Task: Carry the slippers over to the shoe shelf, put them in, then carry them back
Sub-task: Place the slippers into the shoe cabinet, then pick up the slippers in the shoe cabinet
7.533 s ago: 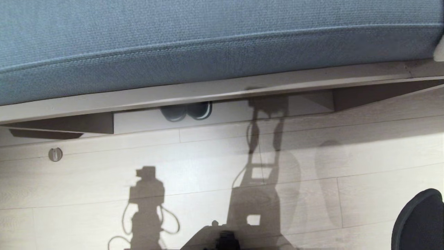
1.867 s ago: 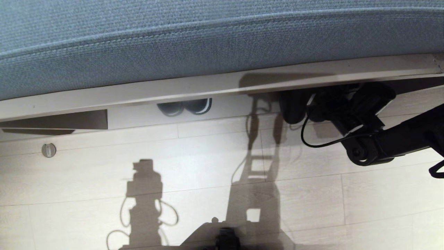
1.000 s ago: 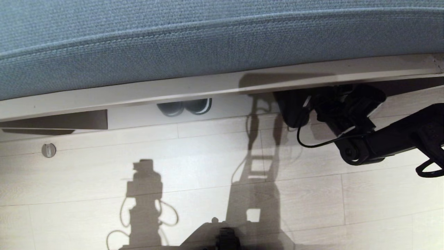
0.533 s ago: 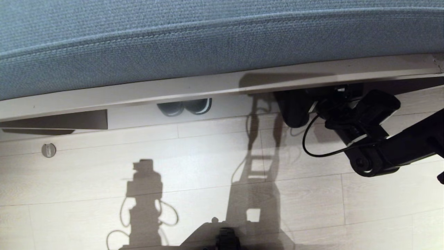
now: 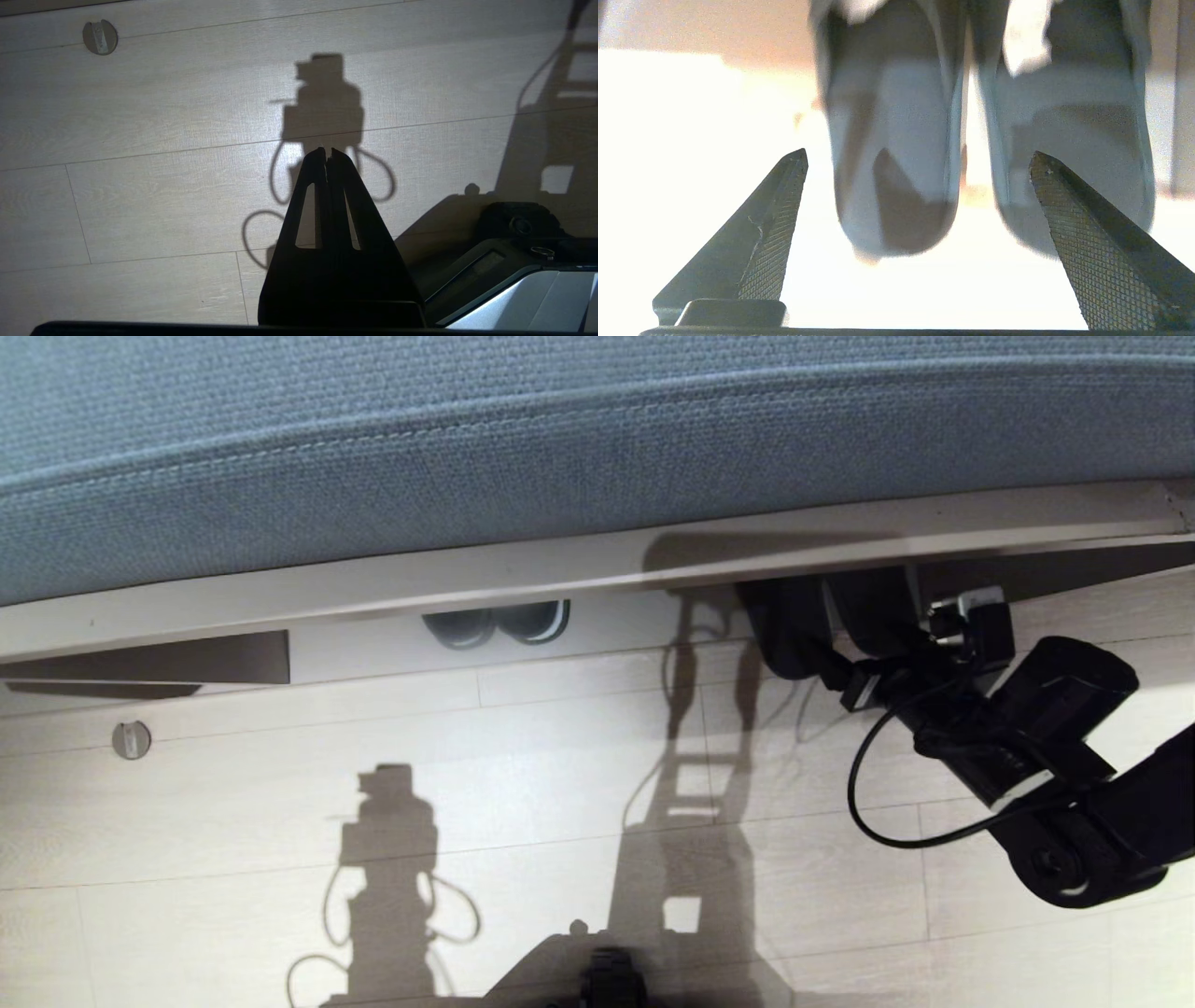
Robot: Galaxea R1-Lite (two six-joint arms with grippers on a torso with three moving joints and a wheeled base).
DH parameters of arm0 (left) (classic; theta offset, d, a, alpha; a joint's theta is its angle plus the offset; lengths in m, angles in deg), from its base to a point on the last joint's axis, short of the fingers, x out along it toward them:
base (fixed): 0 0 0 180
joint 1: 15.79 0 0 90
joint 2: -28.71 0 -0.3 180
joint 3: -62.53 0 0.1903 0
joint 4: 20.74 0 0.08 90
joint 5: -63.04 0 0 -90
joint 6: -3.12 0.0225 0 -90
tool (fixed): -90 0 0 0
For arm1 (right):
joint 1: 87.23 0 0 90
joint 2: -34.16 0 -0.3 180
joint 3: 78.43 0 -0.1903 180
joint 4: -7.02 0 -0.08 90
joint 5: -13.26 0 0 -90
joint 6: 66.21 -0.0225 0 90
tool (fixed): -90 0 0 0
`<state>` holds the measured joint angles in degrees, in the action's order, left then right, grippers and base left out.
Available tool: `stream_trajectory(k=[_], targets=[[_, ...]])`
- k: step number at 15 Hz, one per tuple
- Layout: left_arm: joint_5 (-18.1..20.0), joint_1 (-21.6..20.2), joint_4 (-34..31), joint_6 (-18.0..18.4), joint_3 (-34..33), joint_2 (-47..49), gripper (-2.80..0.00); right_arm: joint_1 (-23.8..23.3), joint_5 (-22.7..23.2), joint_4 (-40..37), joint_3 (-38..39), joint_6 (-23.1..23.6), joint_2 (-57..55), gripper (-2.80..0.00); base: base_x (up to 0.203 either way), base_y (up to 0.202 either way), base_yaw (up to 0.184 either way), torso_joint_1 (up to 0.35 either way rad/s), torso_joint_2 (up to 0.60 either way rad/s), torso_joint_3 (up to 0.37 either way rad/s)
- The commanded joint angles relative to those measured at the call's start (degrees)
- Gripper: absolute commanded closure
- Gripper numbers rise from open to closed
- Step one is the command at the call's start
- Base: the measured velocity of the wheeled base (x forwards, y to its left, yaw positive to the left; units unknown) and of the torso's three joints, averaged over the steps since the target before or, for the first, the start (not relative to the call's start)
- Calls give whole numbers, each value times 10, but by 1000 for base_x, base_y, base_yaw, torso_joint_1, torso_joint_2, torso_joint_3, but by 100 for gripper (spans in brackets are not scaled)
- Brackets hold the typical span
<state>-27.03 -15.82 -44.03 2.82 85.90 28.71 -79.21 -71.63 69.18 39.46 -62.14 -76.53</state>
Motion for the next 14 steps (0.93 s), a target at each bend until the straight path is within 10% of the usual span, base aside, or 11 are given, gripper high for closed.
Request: stream_trajectory(k=[1,7,8,14], targets=[[0,0,0,0,0,0,0,1,1,5,55,0,53,-280,0,0,0,0,0,0],[0,0,0,0,0,0,0,3,38,2,228,2,241,-262,0,0,0,0,0,0],[0,0,0,0,0,0,0,4,48,1,251,2,272,0,0,0,0,0,0,0],[0,0,0,0,0,0,0,12,59,-99,301,8,450,0,0,0,0,0,0,0]])
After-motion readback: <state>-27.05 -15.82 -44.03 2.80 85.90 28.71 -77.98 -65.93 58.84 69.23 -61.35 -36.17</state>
